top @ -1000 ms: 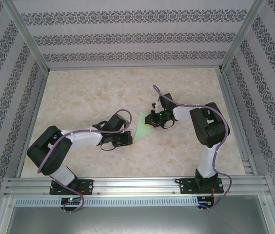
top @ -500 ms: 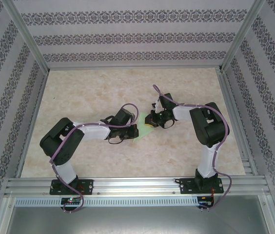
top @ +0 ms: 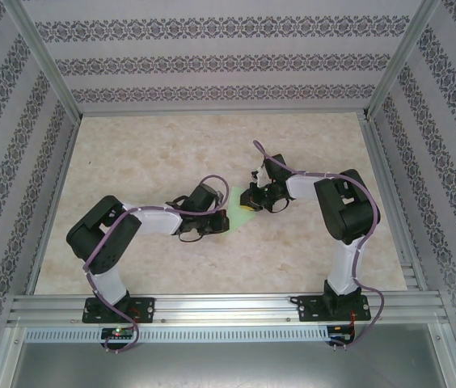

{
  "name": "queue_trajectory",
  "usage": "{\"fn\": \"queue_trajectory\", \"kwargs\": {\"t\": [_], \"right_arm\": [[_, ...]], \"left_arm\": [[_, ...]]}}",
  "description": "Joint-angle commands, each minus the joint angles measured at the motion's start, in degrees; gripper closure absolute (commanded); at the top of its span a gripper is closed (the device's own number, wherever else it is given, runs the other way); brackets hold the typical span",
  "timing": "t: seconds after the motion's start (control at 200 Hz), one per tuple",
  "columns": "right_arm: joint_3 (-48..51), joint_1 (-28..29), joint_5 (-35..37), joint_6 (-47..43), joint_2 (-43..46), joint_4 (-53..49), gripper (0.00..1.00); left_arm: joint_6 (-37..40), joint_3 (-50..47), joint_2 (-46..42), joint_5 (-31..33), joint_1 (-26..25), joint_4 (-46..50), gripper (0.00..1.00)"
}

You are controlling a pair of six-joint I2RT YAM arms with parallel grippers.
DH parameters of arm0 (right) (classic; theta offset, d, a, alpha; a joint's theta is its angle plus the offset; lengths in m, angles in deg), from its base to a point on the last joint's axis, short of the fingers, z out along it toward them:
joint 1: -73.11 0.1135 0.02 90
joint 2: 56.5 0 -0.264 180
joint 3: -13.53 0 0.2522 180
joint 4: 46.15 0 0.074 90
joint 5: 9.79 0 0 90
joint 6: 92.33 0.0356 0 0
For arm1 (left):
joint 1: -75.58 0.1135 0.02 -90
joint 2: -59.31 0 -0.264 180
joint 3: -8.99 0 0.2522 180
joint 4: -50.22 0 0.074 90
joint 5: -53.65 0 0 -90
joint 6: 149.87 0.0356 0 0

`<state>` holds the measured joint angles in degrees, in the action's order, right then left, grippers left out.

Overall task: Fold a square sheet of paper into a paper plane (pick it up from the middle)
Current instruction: Fourth fold the wing at the center of the table.

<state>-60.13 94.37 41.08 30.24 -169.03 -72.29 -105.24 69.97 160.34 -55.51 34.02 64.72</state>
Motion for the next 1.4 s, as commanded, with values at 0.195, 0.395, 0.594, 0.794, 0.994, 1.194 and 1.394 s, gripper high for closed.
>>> {"fn": "queue_trajectory", "kwargs": {"t": [0.195,0.395,0.594,0.794,0.994,1.194,1.394], "right_arm": [[1.03,-0.6,7.38,-1.52,-4.02,-4.4,0.91],[0.88,-0.6,7.32,-1.47,-4.18,-4.37,0.9],[0.96,-0.6,7.06,-1.38,-4.08,-4.05,0.9],[0.87,-0.51,6.62,-1.18,-3.85,-3.56,0.9],[0.99,-0.51,5.7,-1.38,-3.41,-3.29,0.9],[0.42,-0.35,3.37,-2.6,1.09,-1.93,0.9],[-1.89,0.78,-4.29,-3.71,5.06,-1.06,0.85]], "left_arm": [[7.15,-1.86,-3.38,-3.23,-2.47,17.31,0.97],[6.43,-1.07,-7.43,1.19,-2.39,17.18,0.98],[-1.44,-3.66,-12.16,6.67,-2.38,2.18,0.97],[-5.16,-2.39,-3.97,2.55,-2.56,-5.18,0.99],[-4.66,-2.25,-2.42,4.56,-2.57,-1.96,1.0],[-4.56,-4.82,-3.39,5.85,-2.56,1.55,1.0],[-4.3,-4.96,-3.02,5.59,-2.56,3.04,1.0]]}}
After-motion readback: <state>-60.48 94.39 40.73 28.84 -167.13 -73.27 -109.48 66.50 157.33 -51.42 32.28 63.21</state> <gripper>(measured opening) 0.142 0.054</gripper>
